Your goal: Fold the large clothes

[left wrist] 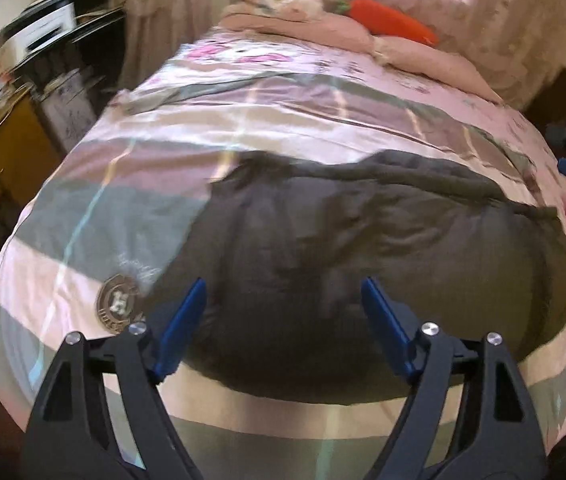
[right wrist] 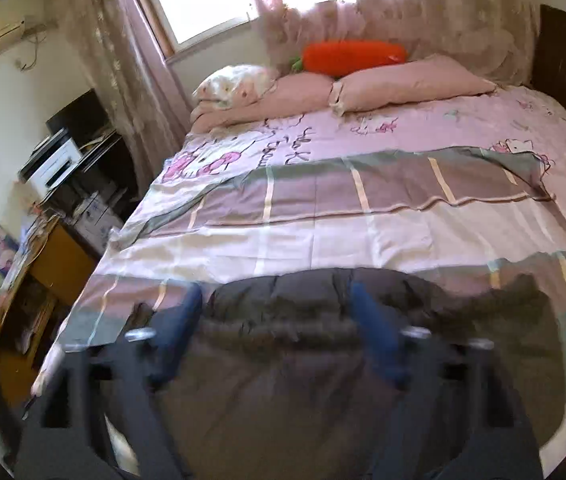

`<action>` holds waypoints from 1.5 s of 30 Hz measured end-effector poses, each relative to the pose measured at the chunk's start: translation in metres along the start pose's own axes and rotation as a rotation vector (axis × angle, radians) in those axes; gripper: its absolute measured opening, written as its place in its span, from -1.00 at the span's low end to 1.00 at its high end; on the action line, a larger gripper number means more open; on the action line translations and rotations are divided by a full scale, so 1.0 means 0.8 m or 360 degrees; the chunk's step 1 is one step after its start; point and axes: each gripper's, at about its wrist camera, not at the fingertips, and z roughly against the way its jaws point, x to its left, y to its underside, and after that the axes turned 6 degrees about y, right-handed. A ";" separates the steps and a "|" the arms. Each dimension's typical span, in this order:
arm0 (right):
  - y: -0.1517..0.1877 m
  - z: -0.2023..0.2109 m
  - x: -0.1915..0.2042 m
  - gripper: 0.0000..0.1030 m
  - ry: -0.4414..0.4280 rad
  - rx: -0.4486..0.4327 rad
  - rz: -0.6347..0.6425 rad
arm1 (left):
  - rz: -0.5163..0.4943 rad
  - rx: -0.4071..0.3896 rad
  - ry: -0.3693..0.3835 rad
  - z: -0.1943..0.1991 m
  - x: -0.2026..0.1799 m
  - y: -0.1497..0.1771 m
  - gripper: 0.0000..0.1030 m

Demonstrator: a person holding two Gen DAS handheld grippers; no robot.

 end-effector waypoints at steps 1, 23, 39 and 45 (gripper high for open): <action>0.010 0.008 -0.004 0.54 0.0022 0.0041 0.0039 | -0.0024 0.0026 0.0043 -0.002 -0.013 -0.003 0.57; 0.098 -0.006 -0.330 0.55 0.0722 0.0056 -0.0696 | 0.0111 0.0170 -0.0003 -0.113 -0.109 -0.048 0.31; 0.166 0.084 -0.261 0.56 0.0716 0.0360 -0.0724 | -0.0273 -0.0221 -0.0107 0.067 -0.153 0.030 0.63; 0.184 0.192 -0.121 0.77 0.0524 -0.0042 -0.0453 | -0.0258 -0.0415 -0.0028 0.155 -0.161 0.082 0.90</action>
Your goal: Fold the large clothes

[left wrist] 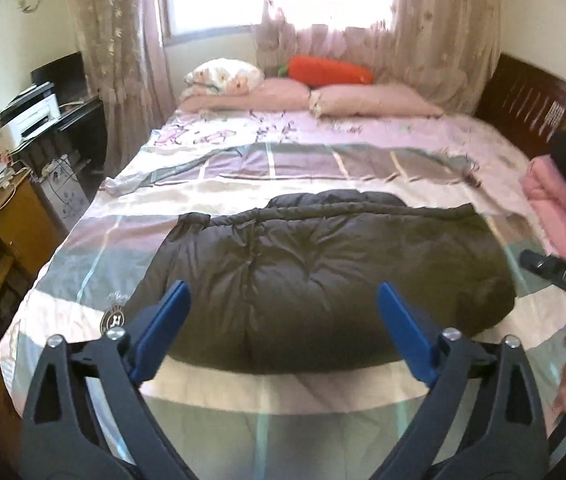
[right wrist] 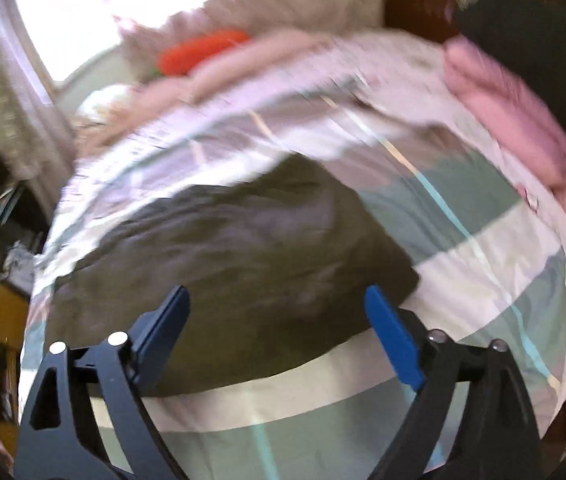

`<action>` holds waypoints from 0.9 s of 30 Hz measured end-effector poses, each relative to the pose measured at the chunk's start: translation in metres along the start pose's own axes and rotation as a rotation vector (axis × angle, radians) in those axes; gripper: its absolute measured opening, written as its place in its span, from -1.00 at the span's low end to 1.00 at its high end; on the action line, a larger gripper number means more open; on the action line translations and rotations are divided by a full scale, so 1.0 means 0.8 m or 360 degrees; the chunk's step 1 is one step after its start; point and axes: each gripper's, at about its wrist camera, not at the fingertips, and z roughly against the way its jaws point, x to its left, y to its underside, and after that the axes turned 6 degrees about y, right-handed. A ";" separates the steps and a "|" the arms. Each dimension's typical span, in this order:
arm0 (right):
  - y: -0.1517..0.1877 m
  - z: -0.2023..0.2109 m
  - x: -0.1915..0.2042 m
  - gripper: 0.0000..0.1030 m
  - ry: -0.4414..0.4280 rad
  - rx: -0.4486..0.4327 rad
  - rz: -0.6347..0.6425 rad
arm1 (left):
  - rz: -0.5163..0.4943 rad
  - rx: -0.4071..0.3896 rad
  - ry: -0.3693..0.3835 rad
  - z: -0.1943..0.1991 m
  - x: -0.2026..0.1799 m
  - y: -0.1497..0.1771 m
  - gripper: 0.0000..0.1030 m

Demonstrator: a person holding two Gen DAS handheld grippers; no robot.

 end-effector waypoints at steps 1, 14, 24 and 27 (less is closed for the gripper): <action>0.007 0.014 0.017 0.78 -0.0003 -0.0057 0.0065 | 0.0010 -0.0030 -0.0014 0.011 -0.001 0.006 0.92; 0.063 0.093 0.056 0.97 0.0061 -0.0354 0.0269 | -0.0012 -0.0321 -0.0032 0.102 -0.021 0.052 0.96; 0.087 0.077 0.079 0.97 0.0080 -0.0327 0.0441 | -0.0095 -0.0321 -0.0073 0.103 -0.033 0.059 0.96; 0.089 0.074 0.082 0.97 0.0086 -0.0314 0.0447 | -0.0094 -0.0314 -0.0061 0.102 -0.032 0.060 0.96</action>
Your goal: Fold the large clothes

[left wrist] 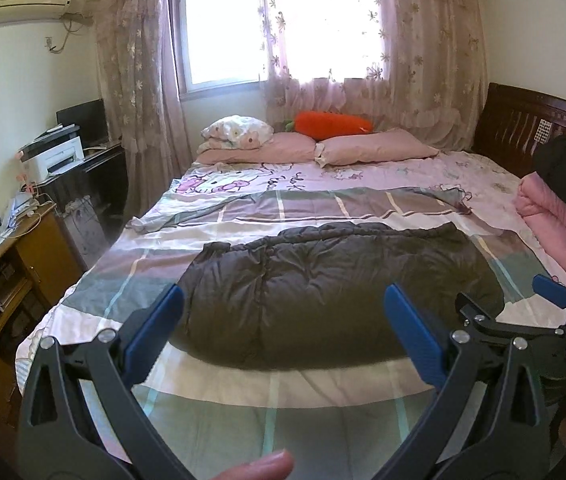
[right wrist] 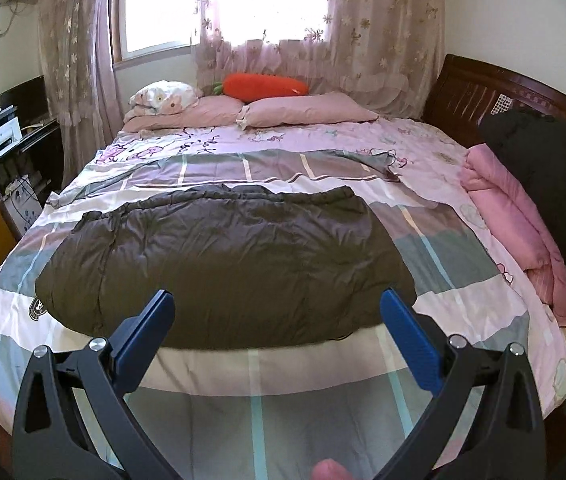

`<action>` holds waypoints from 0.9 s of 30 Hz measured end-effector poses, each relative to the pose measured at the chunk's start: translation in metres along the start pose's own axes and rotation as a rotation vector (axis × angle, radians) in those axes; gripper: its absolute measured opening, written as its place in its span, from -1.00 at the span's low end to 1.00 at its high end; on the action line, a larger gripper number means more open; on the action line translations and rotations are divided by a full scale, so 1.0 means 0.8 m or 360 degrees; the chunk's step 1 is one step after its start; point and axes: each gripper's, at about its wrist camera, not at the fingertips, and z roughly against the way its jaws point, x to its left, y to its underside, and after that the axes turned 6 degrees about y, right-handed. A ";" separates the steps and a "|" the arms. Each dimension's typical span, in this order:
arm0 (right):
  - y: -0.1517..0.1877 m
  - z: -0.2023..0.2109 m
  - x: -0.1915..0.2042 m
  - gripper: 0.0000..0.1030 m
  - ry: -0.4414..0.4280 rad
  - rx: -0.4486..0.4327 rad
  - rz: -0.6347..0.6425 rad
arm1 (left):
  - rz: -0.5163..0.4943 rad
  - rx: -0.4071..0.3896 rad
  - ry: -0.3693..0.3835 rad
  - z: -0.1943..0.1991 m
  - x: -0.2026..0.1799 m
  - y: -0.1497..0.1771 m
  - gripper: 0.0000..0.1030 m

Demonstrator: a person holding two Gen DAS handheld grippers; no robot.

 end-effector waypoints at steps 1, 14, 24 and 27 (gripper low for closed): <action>0.001 -0.001 0.001 0.97 0.0003 0.0003 0.0004 | 0.0001 0.0004 0.0005 0.000 0.001 0.000 0.96; 0.006 0.002 0.012 0.97 0.0018 -0.0033 0.0037 | 0.0042 0.0063 0.0026 -0.004 0.013 0.004 0.96; 0.005 0.011 0.014 0.97 0.0028 -0.0090 0.0039 | 0.0041 0.0060 0.0019 -0.004 0.012 0.003 0.96; 0.004 0.013 0.014 0.97 0.0033 -0.0105 0.0039 | 0.0040 0.0057 0.0017 -0.004 0.013 0.003 0.96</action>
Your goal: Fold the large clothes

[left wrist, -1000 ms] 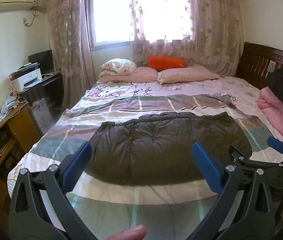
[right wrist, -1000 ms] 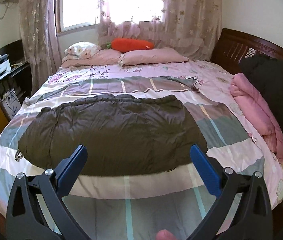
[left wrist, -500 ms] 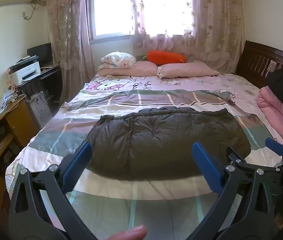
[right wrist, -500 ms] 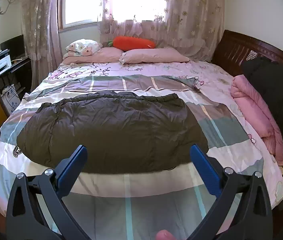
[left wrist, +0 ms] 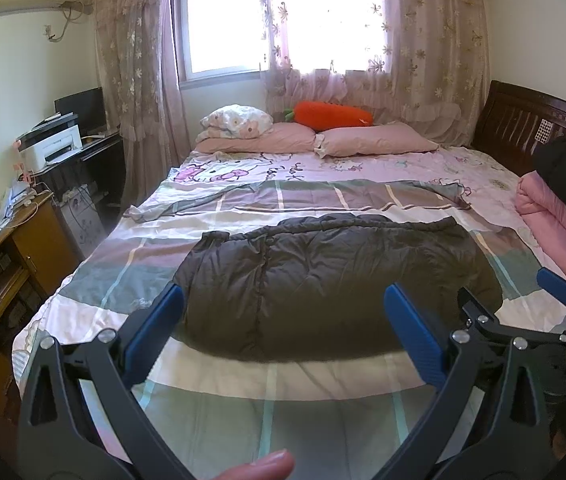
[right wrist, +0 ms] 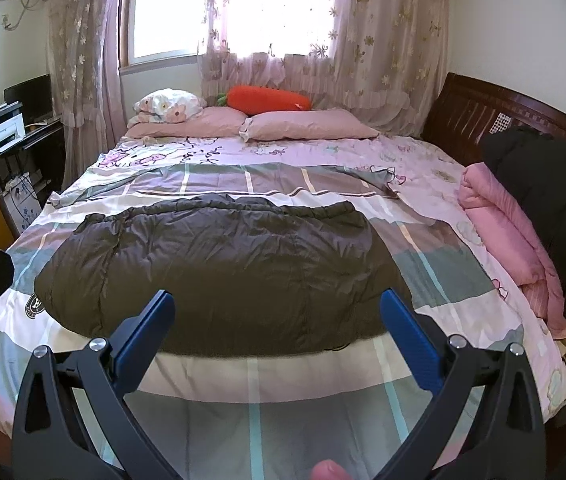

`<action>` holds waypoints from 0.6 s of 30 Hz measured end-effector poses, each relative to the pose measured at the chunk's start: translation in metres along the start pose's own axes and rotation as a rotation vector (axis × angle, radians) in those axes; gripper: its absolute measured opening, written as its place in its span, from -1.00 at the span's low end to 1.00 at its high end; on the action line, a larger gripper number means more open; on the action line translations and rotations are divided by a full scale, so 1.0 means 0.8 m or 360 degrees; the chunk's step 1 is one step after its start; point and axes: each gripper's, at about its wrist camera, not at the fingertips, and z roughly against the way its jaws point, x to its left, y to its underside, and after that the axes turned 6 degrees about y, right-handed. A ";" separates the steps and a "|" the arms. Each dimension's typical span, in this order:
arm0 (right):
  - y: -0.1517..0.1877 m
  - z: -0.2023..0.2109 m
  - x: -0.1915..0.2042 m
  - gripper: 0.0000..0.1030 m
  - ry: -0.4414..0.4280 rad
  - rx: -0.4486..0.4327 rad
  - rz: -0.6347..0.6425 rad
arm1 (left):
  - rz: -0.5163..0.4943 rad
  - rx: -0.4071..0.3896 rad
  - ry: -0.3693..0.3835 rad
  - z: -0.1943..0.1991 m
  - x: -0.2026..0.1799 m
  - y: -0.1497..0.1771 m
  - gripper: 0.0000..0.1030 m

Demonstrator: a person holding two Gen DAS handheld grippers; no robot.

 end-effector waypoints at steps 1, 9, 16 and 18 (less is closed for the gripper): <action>0.000 0.001 0.000 0.97 0.0000 -0.0006 0.0001 | -0.0001 -0.0001 0.0004 0.001 0.001 0.000 0.96; -0.001 0.002 0.002 0.97 0.0006 -0.0009 0.0000 | -0.0007 -0.0003 0.0002 0.001 0.003 -0.001 0.96; -0.001 0.002 0.002 0.97 0.0004 -0.0011 0.0003 | -0.0009 -0.0004 0.0006 0.001 0.005 -0.001 0.96; -0.001 0.002 0.002 0.97 0.0005 -0.0010 0.0005 | -0.0009 -0.0004 0.0004 0.001 0.004 -0.001 0.96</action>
